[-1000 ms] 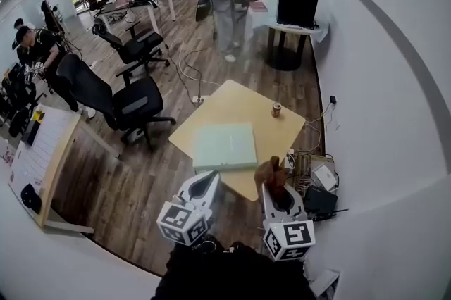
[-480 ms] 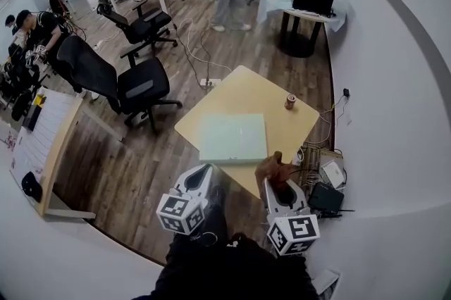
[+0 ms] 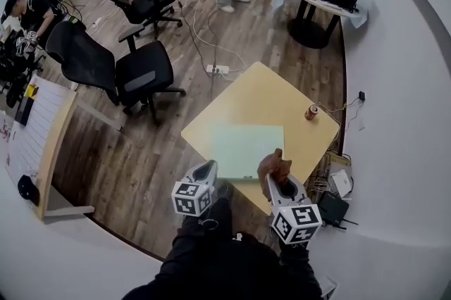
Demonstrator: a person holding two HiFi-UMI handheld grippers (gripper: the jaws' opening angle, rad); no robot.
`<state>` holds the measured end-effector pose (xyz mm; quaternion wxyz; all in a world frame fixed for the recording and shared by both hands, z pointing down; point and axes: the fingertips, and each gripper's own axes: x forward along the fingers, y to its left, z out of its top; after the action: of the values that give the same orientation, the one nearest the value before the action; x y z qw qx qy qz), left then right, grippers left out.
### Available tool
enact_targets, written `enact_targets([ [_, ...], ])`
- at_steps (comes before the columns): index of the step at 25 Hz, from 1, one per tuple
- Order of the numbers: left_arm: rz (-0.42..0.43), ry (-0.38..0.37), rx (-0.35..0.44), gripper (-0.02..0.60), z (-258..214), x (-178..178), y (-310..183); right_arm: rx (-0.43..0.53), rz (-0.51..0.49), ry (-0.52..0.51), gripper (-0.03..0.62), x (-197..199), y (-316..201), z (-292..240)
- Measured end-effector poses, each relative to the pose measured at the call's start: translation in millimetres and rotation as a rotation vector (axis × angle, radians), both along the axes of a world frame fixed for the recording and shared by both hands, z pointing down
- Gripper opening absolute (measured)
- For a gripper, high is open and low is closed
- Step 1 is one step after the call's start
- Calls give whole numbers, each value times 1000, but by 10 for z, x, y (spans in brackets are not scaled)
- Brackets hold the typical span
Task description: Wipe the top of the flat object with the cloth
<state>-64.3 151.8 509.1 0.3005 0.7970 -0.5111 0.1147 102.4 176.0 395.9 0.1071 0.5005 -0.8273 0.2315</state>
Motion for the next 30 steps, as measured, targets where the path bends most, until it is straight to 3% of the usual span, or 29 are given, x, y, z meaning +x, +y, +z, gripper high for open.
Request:
enact_targets([
  [8,-19,-19,-232,40,1118,-310,-756,-159,-128,-11,103,-594,-1058,723],
  [11,0,-14,-318,118,1475,-353,-875,-232,-167,-15,103,-782,-1372,1040],
  [14,20,-1,-378,118,1735,-343,-969,-306,-207,-38,103,-970,-1641,1351],
  [22,122,-3,-495,130,2132,-226,-1036,-492,-263,-186,103,-1504,-2081,2020],
  [30,142,-1,-516,129,2187,-242,-1061,-612,-297,-328,103,-1860,-2262,2431],
])
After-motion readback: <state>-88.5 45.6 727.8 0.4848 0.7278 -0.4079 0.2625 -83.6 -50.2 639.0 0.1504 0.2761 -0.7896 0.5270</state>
